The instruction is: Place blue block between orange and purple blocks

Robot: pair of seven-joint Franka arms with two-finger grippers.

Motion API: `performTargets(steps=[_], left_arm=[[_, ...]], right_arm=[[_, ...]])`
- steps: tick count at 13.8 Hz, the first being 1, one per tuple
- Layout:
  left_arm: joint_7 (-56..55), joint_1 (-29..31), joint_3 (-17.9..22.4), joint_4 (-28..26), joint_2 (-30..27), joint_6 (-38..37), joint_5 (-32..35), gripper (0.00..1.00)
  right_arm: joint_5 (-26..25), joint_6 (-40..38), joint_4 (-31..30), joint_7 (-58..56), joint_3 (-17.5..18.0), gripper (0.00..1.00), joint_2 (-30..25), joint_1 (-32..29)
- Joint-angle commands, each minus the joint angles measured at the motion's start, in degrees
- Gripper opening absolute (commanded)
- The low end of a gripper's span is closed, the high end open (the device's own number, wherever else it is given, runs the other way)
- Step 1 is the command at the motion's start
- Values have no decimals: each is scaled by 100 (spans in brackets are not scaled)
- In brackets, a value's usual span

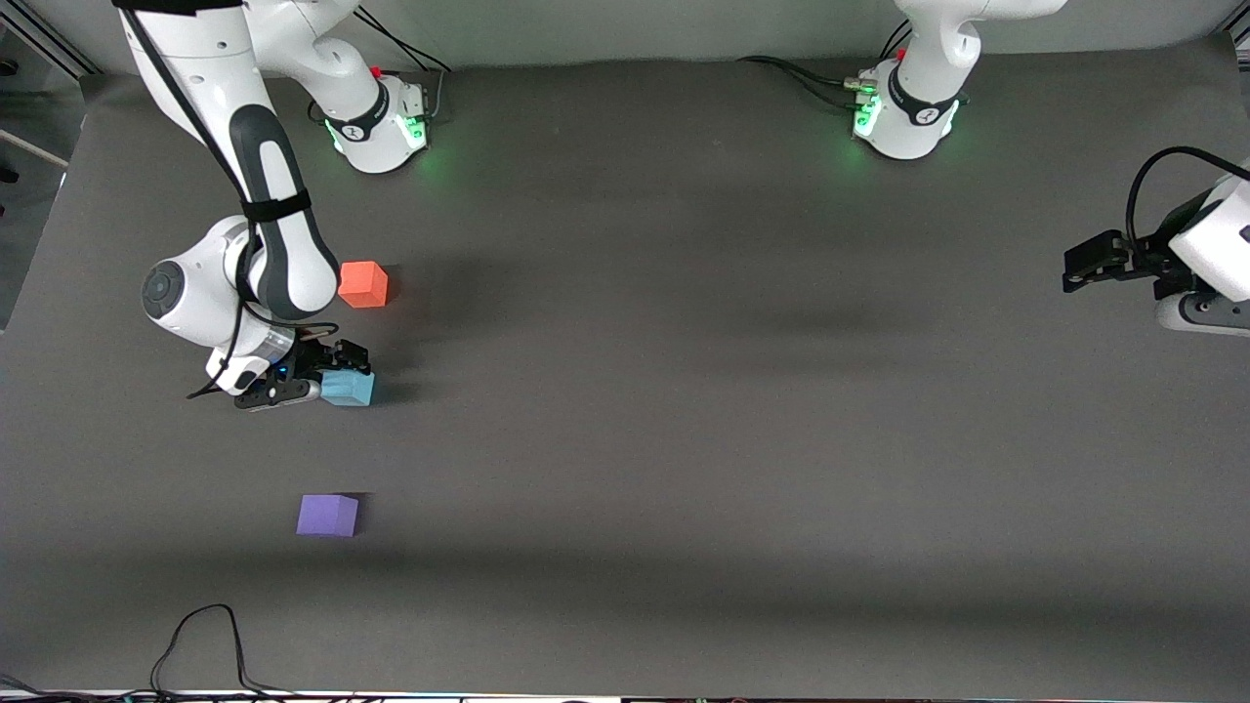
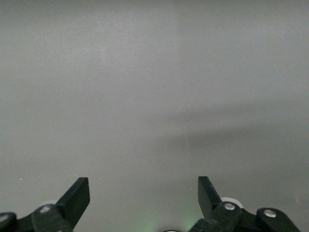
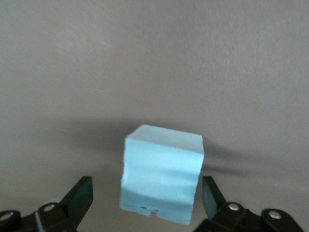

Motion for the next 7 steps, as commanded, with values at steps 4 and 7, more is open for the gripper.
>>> performTargets(steps=[4, 7], left_arm=[[100, -49, 46, -64, -66, 78, 66, 100], [100, -49, 37, -64, -66, 87, 66, 100]], right_arm=[[-2333, -2167, 1252, 2260, -338, 100, -1323, 85], [-2890, -3752, 2466, 2915, -276, 100, -1674, 93]])
